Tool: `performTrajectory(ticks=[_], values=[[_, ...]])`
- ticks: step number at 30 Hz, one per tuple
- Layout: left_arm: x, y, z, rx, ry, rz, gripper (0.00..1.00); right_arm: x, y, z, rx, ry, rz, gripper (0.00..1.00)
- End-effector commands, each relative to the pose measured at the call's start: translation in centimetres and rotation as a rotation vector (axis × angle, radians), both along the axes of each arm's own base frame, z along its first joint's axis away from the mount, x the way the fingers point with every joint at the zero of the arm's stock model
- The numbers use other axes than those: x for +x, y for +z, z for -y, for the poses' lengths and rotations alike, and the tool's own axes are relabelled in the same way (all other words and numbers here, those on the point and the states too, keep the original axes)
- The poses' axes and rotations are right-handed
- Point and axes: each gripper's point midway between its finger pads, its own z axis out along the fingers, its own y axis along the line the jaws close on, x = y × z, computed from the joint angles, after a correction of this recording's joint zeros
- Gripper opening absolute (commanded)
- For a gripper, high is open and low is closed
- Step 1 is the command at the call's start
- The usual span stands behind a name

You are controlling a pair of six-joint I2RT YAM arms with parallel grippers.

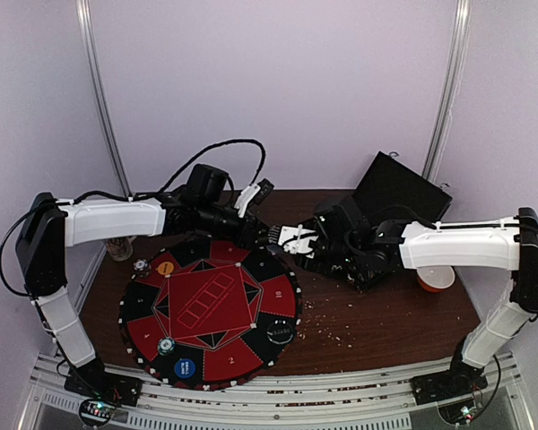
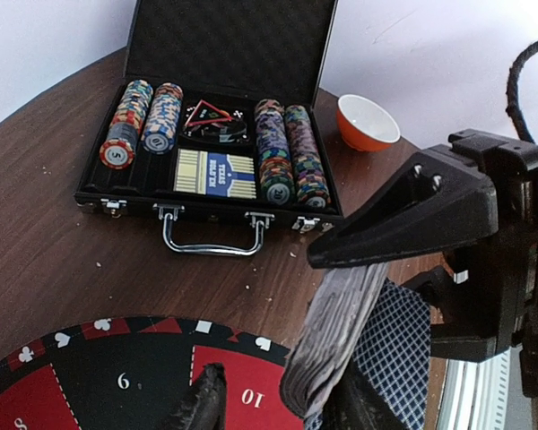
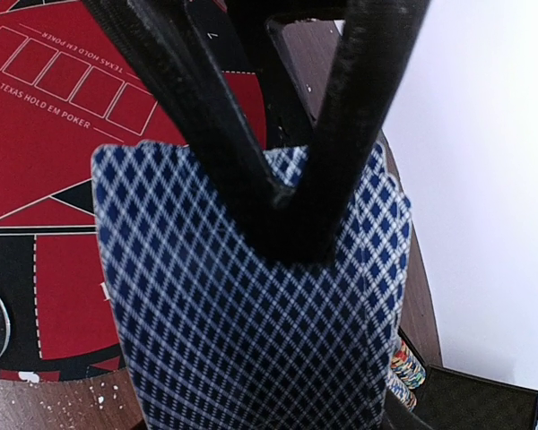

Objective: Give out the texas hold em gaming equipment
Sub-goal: Pick up the poker card from the face-down deck piles.

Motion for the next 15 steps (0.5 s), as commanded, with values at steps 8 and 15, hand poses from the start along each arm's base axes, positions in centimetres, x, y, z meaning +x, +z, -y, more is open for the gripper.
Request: performTrajectory(ticks=[8,15], values=[[1.4,1.1,-2.1,0.038,0.073,0.063,0.41,1.0,1.8,-0.2,0.038,-0.024,0.032,0.49],[-0.6,3.0,-1.3,-0.055,-0.039,0.075,0.59,1.0,1.9,-0.4,0.045,-0.019,0.031,0.49]])
